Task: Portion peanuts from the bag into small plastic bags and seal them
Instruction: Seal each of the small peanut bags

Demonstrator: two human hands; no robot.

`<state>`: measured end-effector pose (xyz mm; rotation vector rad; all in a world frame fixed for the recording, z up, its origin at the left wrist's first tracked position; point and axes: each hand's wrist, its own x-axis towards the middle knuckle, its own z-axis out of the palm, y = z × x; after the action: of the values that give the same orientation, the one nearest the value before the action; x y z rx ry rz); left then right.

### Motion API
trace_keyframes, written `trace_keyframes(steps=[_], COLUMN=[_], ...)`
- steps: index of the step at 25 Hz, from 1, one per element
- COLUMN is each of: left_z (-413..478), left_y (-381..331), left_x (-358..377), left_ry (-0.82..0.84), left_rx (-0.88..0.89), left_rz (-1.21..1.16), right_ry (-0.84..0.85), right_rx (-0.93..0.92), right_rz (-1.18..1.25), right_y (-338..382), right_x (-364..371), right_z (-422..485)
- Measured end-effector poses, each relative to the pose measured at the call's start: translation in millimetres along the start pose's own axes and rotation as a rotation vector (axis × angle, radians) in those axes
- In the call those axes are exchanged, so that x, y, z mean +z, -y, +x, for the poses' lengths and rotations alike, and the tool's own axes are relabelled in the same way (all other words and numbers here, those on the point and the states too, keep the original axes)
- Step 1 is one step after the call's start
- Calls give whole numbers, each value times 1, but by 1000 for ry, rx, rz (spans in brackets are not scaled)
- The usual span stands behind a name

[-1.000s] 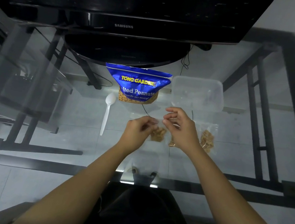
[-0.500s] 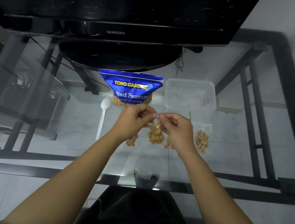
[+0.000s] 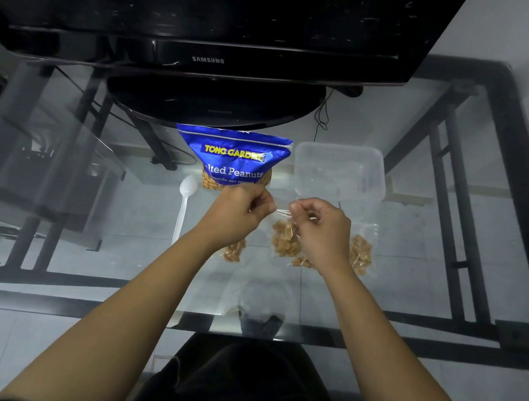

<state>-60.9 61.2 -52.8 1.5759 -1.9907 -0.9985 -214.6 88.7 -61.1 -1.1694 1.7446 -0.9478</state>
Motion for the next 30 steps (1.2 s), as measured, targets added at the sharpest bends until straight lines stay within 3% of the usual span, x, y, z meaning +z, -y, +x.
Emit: trace_keyframes(steps=[5,9,11,12,15,17,25,30], left_z=[-6,-24,-36,-39,-39,-38,-38,-37], left_y=[6,13,13,14,27,31,28,33], left_x=[-8,3,17,22,31,37,53,42], left_ry=[6,77,100,59,-73,-76,-127,-240], left_rx=[-82,-288,-383,-423,-444,-379,-329,-282], left_rz=[0,-461,-552,-537,-265,-50,254,162], right_ry=[63,175,199,198,100,56,30,43], right_rx=[44,296,332,298,68,24,-4,-21], right_rz=[18,432,464,334,-432,-703,-570,-181], right_y=[-4,-6,-10,-16,-36,-46,-61,-57], right_x=[-2,0,2,2,-6,-10,6,-2], right_z=[2,2,2,2,5,1,-7,-19])
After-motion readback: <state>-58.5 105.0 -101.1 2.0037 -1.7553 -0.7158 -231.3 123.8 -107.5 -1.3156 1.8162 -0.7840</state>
